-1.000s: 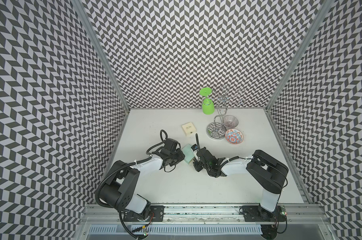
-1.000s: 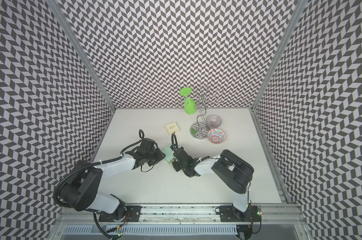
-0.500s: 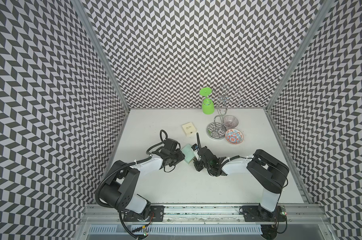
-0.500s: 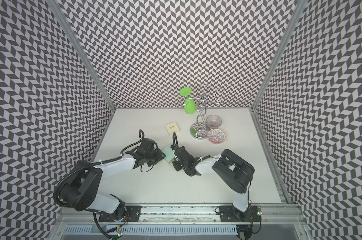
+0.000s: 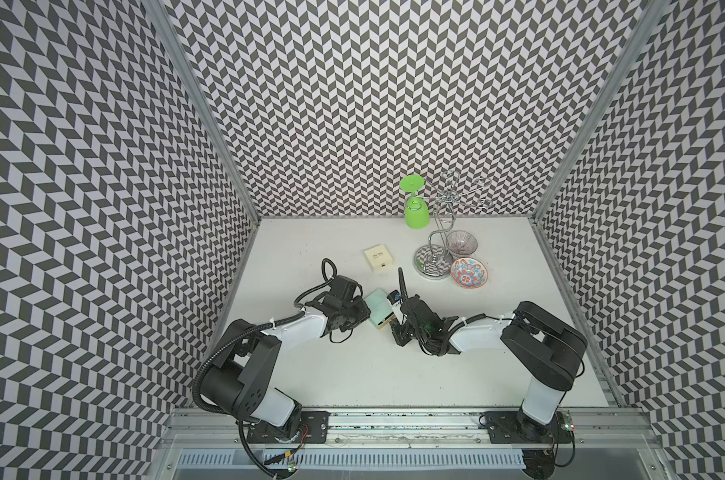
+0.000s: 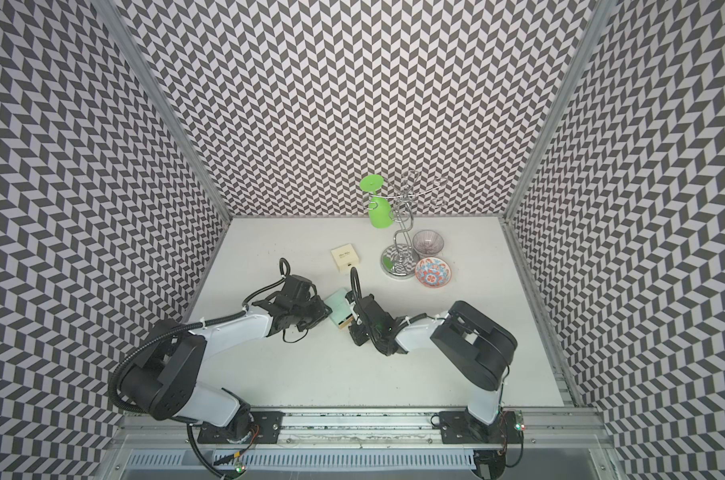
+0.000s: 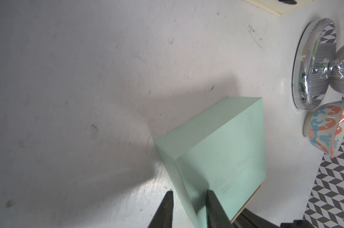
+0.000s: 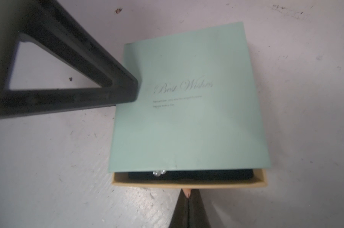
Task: Take out the earrings from the drawer-style jewelry box
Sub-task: Open the drawer in the jewelry box.
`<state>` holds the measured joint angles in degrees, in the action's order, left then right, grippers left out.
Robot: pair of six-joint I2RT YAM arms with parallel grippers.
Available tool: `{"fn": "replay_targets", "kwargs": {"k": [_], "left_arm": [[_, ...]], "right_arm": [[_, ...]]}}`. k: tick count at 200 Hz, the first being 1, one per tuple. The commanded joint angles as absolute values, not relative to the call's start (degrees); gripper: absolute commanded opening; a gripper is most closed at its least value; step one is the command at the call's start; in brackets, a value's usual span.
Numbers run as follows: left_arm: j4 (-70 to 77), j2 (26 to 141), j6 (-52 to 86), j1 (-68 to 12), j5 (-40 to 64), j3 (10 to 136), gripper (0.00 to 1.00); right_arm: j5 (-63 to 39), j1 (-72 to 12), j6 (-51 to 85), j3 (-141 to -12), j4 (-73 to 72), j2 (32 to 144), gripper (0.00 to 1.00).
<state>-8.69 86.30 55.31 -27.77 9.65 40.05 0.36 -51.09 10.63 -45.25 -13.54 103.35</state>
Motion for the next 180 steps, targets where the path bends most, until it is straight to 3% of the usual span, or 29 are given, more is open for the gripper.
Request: {"fn": "replay_targets", "kwargs": {"k": [1,180], "left_arm": [[-17.4,89.7,56.0,-27.4,3.6,37.8,0.30],[-17.2,90.3,55.2,-27.3,3.6,38.1,0.29]], "right_arm": [[-1.3,-51.2,11.7,-42.9,-6.4,102.6,0.00],[0.1,-53.3,17.6,-35.0,-5.0,96.3,0.00]]}}
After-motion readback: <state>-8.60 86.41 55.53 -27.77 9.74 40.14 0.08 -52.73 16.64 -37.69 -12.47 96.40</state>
